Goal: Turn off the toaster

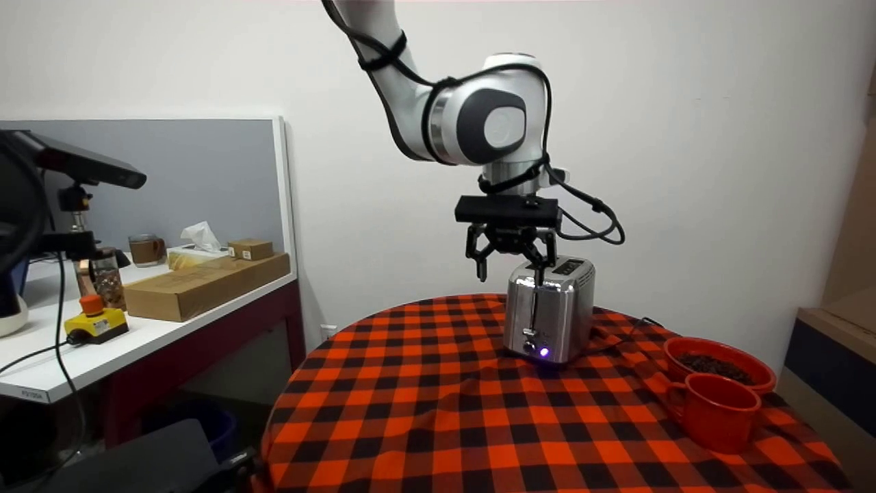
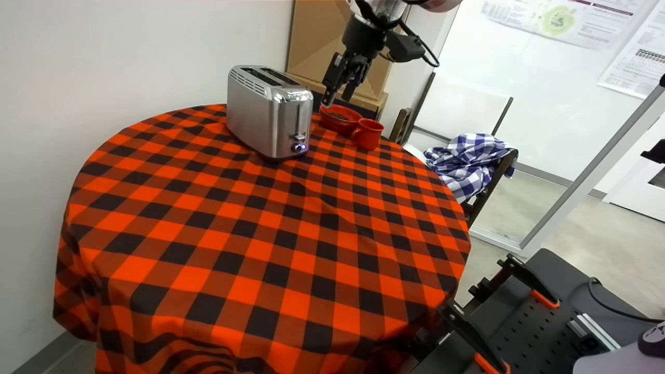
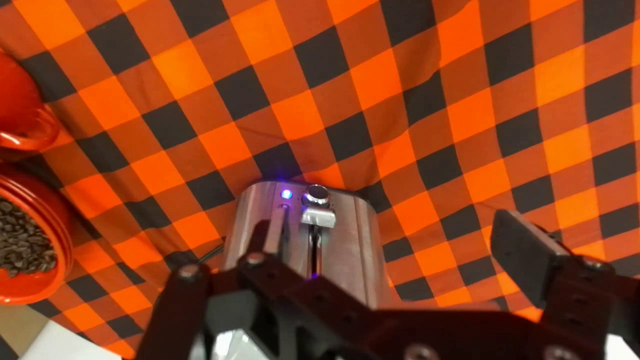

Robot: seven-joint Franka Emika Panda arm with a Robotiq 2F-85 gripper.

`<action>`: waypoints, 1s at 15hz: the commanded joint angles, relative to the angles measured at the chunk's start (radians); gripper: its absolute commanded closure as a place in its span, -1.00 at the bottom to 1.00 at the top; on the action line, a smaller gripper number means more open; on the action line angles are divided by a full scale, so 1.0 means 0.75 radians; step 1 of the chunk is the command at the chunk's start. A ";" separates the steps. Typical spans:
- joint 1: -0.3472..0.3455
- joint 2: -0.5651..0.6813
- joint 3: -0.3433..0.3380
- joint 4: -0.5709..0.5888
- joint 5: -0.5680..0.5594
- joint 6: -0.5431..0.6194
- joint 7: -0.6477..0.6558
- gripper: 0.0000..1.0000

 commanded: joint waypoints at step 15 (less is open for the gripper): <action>-0.180 0.534 0.106 0.356 -0.059 0.303 0.013 -1.00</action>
